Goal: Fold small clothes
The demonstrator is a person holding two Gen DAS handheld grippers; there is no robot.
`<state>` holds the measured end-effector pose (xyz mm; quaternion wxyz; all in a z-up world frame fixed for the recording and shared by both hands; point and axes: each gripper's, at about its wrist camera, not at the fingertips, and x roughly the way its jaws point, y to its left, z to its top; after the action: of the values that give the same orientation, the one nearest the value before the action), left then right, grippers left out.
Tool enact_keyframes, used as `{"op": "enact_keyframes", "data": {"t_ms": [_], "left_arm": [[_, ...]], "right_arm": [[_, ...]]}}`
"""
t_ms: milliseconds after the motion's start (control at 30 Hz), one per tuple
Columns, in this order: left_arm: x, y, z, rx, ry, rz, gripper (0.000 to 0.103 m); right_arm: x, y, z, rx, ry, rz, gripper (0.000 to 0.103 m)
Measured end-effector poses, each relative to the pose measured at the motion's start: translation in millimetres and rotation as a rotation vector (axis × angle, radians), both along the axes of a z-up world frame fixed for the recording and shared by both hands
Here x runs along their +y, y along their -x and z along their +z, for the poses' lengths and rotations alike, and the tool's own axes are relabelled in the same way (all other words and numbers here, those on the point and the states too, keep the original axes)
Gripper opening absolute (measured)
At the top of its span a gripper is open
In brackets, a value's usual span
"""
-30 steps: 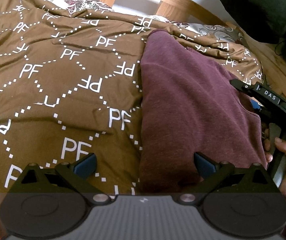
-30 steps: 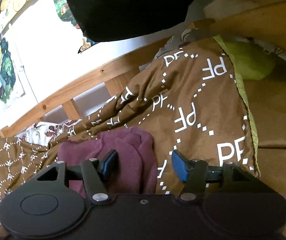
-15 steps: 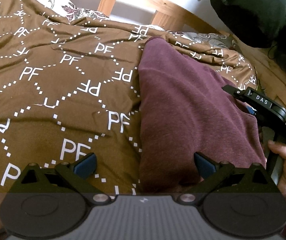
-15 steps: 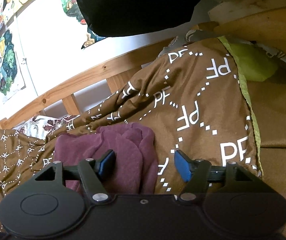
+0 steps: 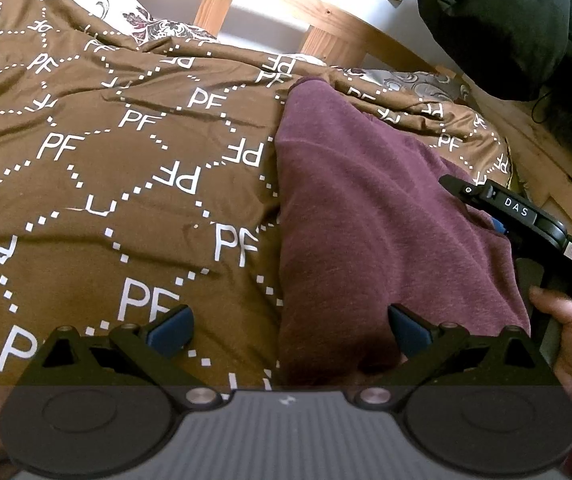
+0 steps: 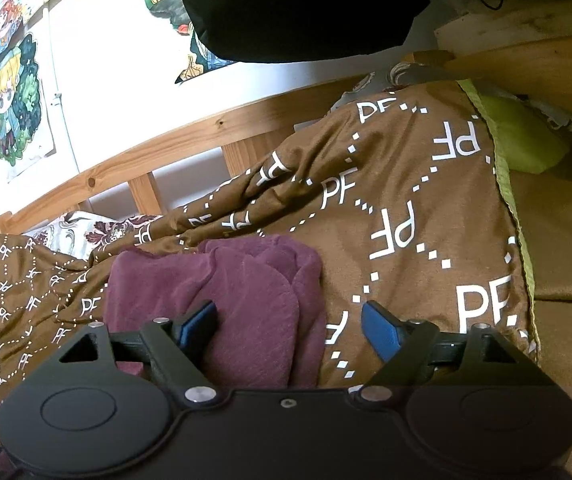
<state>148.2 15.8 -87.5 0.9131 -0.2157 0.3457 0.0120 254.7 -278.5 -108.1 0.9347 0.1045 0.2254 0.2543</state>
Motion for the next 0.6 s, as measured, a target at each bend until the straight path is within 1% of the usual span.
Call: {"op": "enact_keyframes", "data": {"t_ms": [167, 267, 333, 433, 533, 600], "left_arm": [[-0.5, 0.3, -0.9, -0.007, 0.000, 0.001, 0.103], [-1.2, 0.1, -1.4, -0.012, -0.001, 0.001, 0.103], [-1.3, 0.3, -1.5, -0.014, -0.001, 0.001, 0.103], [-1.0, 0.4, -1.6, -0.017, 0.002, 0.000, 0.103], [-0.9, 0.1, -2.2, -0.020, 0.002, -0.001, 0.103], [-1.0, 0.0, -2.4, -0.022, 0.002, -0.001, 0.103]], "right_arm": [[-0.3, 0.6, -0.3, -0.002, -0.001, 0.000, 0.082], [0.2, 1.3, -0.7, -0.003, -0.002, 0.011, 0.087], [1.0, 3.7, -0.3, -0.010, 0.001, 0.005, 0.087], [0.9, 6.1, 0.3, -0.015, -0.005, 0.001, 0.084], [0.9, 5.4, 0.7, -0.008, -0.009, 0.003, 0.072], [1.3, 4.5, 0.5, 0.004, -0.018, 0.017, 0.056]]}}
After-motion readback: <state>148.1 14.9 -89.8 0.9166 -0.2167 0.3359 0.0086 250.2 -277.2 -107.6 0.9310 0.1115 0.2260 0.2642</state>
